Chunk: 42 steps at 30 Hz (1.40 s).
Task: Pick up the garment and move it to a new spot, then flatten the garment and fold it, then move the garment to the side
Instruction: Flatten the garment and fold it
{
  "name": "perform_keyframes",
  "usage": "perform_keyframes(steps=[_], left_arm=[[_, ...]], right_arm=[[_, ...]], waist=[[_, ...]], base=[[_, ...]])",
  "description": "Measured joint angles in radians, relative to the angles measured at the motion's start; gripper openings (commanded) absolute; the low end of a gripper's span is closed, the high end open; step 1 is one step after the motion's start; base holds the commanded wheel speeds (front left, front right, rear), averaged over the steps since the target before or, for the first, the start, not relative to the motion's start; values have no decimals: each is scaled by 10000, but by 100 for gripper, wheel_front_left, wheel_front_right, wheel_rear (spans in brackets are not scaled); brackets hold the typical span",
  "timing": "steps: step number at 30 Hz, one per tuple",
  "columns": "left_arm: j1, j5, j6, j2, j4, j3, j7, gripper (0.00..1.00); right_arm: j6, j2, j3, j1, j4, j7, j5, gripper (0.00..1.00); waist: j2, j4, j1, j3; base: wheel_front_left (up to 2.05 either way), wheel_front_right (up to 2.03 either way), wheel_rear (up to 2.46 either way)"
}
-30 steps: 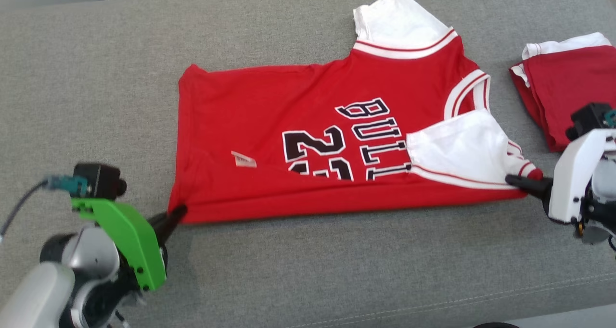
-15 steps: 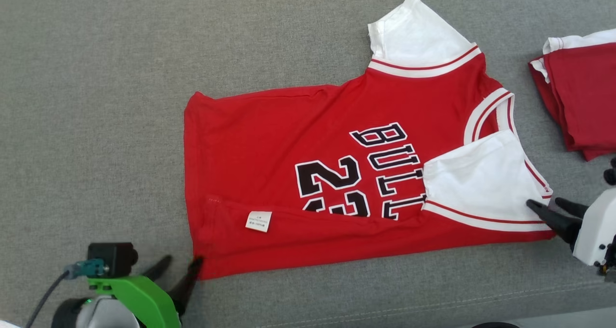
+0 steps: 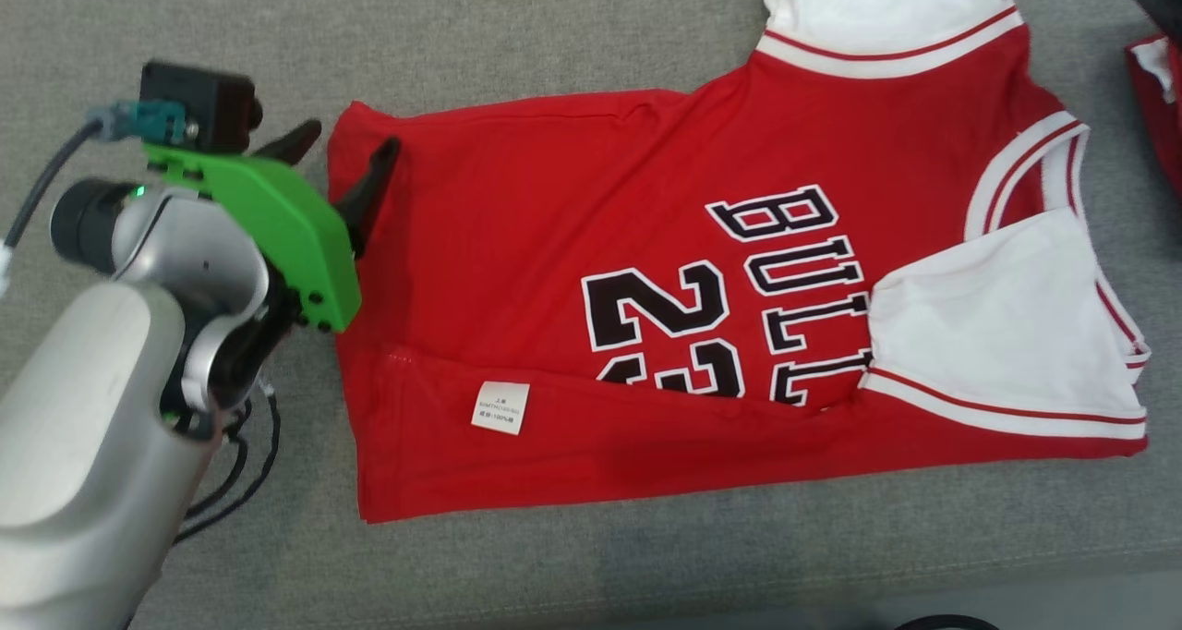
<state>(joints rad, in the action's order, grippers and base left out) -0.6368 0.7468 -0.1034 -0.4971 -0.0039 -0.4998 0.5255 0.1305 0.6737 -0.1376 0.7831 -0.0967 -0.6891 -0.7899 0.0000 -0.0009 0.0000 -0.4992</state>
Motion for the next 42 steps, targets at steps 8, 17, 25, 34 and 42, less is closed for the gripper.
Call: perform_keyframes(steps=[8,17,25,34,42], left_arm=[[-2600,-224,673,1321,2040,-520,-27,100],[-3328,-293,1258,2169,3018,-817,-665,100],[-3272,-109,1580,2052,3055,-1012,-594,100],[-2591,349,1657,1603,2263,-966,-123,100],[-2441,681,1666,1735,2343,-945,-117,0]], right_arm=[[0,-1248,-840,2762,-2220,345,1195,100],[-4,-1423,-1812,3537,-3684,1335,1214,87],[0,-1124,-2311,3752,-4234,1707,832,55],[12,-922,-2644,3694,-4527,1824,493,55],[10,-1154,-2731,3715,-4819,2257,173,0]], waist=[[0,612,2,-1568],[0,1630,0,-2247],[0,1804,0,-2123],[0,1819,0,-1898],[0,1731,0,-1873]], base=[[0,0,0],[0,0,0],[0,0,0],[0,0,0],[0,0,0]])
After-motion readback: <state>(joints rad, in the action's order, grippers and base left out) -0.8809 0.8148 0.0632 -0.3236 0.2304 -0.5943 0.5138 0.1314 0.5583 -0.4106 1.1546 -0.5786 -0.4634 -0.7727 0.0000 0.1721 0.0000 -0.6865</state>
